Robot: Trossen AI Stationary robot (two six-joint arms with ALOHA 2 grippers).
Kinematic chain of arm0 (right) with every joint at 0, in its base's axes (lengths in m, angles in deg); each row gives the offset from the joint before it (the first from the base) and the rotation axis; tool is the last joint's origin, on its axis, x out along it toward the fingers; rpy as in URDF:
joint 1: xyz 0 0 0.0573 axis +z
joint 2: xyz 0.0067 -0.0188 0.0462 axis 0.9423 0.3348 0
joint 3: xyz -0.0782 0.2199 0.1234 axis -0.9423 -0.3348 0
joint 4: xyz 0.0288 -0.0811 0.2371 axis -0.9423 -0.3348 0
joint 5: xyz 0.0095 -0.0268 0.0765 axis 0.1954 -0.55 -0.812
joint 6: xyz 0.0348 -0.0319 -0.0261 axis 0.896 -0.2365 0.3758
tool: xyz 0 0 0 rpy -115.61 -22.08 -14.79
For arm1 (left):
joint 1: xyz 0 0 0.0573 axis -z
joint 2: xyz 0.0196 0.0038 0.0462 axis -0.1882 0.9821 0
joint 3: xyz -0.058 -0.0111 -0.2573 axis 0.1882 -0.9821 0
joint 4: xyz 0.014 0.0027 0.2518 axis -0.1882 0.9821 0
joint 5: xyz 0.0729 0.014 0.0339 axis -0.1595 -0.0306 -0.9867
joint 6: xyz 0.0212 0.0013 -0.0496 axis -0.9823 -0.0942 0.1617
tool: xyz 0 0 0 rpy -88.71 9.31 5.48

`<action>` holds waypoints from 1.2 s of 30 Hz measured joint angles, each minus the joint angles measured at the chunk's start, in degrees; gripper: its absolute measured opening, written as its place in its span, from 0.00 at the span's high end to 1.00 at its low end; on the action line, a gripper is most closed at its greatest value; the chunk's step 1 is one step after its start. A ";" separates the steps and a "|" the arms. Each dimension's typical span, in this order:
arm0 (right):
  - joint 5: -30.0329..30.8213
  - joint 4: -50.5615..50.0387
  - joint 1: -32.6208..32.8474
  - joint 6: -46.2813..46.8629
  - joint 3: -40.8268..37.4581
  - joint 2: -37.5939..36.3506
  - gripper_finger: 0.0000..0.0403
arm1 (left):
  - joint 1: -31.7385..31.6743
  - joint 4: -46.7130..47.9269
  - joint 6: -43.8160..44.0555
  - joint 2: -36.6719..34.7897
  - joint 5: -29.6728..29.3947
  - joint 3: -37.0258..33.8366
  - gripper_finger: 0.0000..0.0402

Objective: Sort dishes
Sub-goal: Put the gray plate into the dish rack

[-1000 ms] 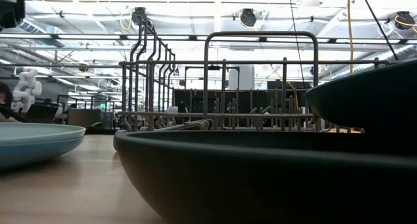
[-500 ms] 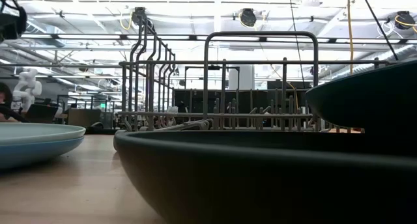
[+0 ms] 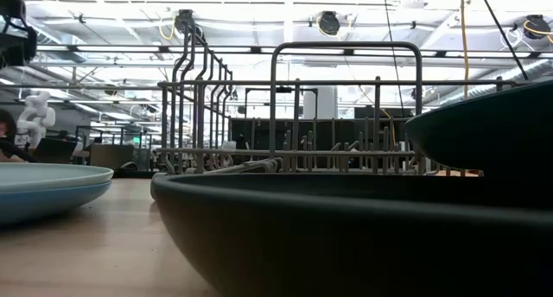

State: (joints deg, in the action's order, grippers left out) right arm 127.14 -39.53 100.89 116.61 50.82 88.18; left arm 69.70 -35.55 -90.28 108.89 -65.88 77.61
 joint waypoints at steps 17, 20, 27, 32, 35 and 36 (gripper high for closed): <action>4.01 -29.42 0.51 19.16 -0.69 -5.47 1.00 | 0.00 -1.08 -2.14 0.02 0.00 -0.07 1.00; 5.19 -29.85 0.41 18.16 -0.73 -6.18 1.00 | 0.00 -3.21 -4.73 0.09 -0.01 -0.17 1.00; 4.38 -29.89 0.38 15.36 -0.69 -6.32 1.00 | -0.02 -10.41 -11.92 0.40 0.11 -2.38 1.00; 2.03 -29.92 0.29 11.80 -0.71 -6.36 1.00 | -0.02 -10.96 -13.55 1.87 0.30 -2.45 1.00; 1.00 -29.89 0.41 9.52 -0.73 -6.28 1.00 | -0.02 -11.86 -14.91 2.89 1.25 -2.45 1.00; 0.44 -29.93 0.42 8.59 -0.73 -6.28 1.00 | -0.02 -12.41 -15.44 3.26 1.92 -2.45 1.00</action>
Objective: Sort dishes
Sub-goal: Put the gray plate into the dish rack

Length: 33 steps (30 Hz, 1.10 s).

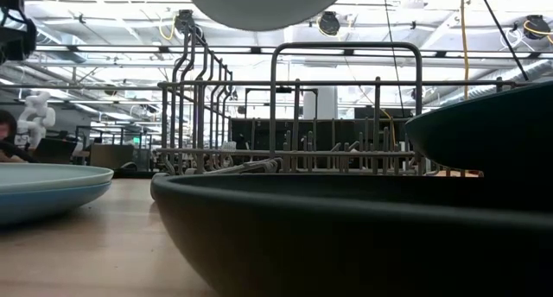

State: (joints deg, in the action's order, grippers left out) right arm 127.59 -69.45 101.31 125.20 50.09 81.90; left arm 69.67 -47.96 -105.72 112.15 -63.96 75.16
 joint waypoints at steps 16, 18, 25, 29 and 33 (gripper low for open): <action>-11.09 23.87 -0.43 -31.89 -0.02 0.09 1.00 | -2.95 -14.93 -14.35 5.81 9.72 -0.02 1.00; -13.12 22.59 -0.95 -33.27 -0.06 -0.17 1.00 | -4.90 -14.99 -14.37 6.40 11.66 -0.02 1.00; -22.25 29.91 -3.18 -44.54 -0.07 -0.76 1.00 | -12.03 -16.89 -13.93 8.94 19.82 -0.02 1.00; -26.31 33.60 -4.71 -53.10 -0.07 -1.55 1.00 | -15.34 -17.19 -12.09 9.75 22.78 -0.02 1.00; -26.57 29.96 -6.05 -53.57 -0.04 -5.06 1.00 | -17.85 -17.14 -9.96 10.29 24.59 -0.02 1.00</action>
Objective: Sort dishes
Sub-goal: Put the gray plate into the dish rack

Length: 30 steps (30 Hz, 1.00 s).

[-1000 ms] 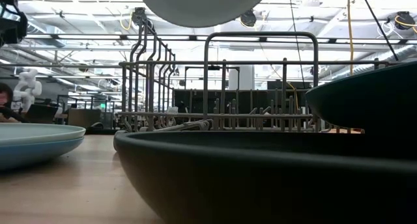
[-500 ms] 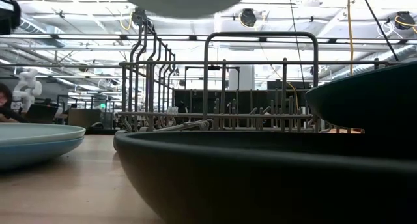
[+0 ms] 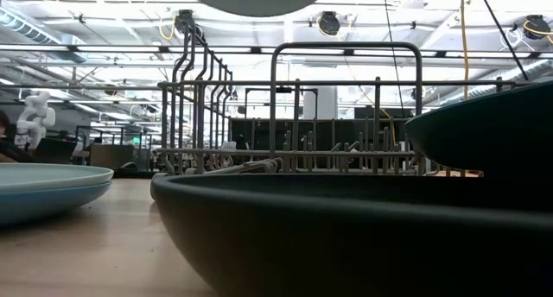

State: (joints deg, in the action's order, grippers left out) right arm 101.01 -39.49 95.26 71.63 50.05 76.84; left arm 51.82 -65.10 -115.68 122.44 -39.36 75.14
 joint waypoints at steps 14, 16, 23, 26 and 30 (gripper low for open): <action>-0.73 -22.84 -0.07 9.30 0.08 -12.75 1.00 | -5.99 3.11 1.65 0.02 1.60 0.00 1.00; -0.88 -24.47 -0.12 8.25 0.04 -13.28 1.00 | -7.73 4.40 3.25 0.04 1.64 0.00 1.00; -6.16 -26.69 -1.83 4.59 0.04 -14.98 1.00 | -16.08 7.90 7.49 1.28 7.41 0.00 1.00; -9.55 -26.70 -3.00 2.54 0.04 -15.31 1.00 | -20.26 7.67 7.68 2.78 12.07 0.00 1.00; -14.67 -25.17 -5.52 -2.54 0.00 -15.20 1.00 | -26.67 6.93 7.68 5.74 17.52 0.00 1.00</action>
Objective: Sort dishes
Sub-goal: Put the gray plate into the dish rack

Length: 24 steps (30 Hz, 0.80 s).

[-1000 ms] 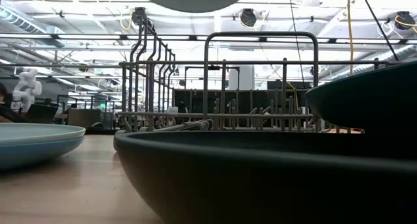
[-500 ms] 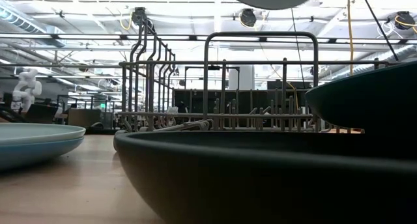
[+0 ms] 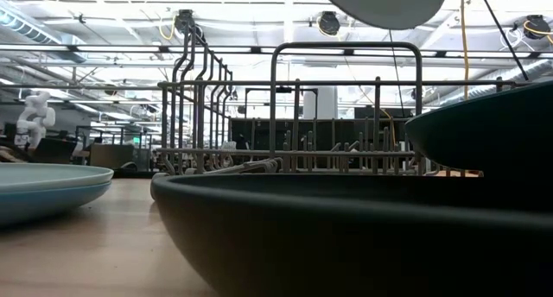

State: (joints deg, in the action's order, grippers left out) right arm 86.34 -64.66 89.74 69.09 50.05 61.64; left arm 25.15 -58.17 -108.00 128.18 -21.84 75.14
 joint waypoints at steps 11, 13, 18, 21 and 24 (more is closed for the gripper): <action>-25.73 4.19 -16.39 -14.12 -1.57 0.24 1.00 | -14.63 -9.37 3.43 8.82 14.87 0.00 1.00; -30.86 3.48 -20.30 -15.61 -2.51 0.31 1.00 | -16.10 -10.87 3.91 10.19 14.87 0.00 1.00; -42.29 2.65 -28.42 -18.58 -5.47 -0.10 1.00 | -17.95 -12.81 4.80 13.70 16.24 0.00 0.99; -49.79 3.07 -33.00 -20.66 -7.56 -0.76 1.00 | -18.51 -14.06 1.76 15.51 19.58 0.00 0.95; -56.51 4.96 -36.83 -22.55 -9.54 -1.22 1.00 | -18.51 -15.77 -4.39 16.82 22.23 0.00 0.85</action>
State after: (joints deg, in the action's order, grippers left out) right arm 29.83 -59.71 52.92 46.54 40.51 60.41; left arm 6.64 -73.95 -112.40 145.00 0.39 75.14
